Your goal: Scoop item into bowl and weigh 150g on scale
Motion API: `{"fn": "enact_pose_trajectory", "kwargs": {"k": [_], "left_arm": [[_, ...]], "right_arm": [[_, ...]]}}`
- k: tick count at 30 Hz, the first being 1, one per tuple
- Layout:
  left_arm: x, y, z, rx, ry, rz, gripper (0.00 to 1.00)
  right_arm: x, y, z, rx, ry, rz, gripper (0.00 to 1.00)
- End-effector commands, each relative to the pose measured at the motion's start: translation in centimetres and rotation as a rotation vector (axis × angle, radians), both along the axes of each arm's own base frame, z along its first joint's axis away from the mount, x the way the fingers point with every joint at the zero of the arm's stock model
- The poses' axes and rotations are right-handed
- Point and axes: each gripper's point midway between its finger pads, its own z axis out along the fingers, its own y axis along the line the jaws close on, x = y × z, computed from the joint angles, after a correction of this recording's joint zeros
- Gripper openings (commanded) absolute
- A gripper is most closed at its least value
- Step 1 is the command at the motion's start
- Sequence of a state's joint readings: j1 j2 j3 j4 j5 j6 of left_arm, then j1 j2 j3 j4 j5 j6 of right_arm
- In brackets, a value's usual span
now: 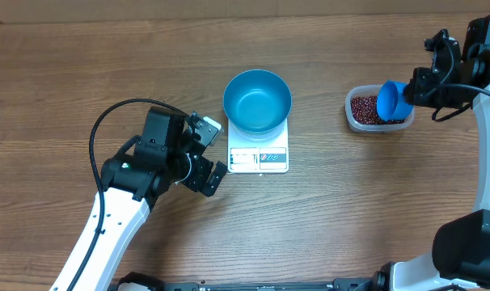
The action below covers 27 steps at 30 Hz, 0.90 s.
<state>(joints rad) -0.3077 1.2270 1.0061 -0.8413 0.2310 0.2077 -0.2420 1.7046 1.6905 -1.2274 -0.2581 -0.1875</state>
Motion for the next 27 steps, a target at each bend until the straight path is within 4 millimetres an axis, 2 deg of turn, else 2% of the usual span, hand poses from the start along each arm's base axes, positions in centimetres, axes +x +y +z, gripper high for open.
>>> {"fn": "enact_pose_trajectory", "kwargs": {"k": [1,10,16,27], "left_arm": [[-0.1,-0.2,-0.2,0.003,0.004,-0.001,1.0],[0.0,-0.1,-0.2,0.007,0.001,0.002,1.0],[0.7,1.0,-0.3,0.067,-0.026,0.038,1.0],[0.8,1.1,-0.3,0.079,-0.039,0.017,1.0]], "right_arm": [[0.4,0.0,1.1,-0.003,-0.034,0.002,0.04],[0.4,0.0,1.1,-0.004,-0.034,0.002,0.04],[0.4,0.0,1.1,-0.003,-0.034,0.002,0.04],[0.4,0.0,1.1,-0.003,-0.034,0.003,0.04]]}}
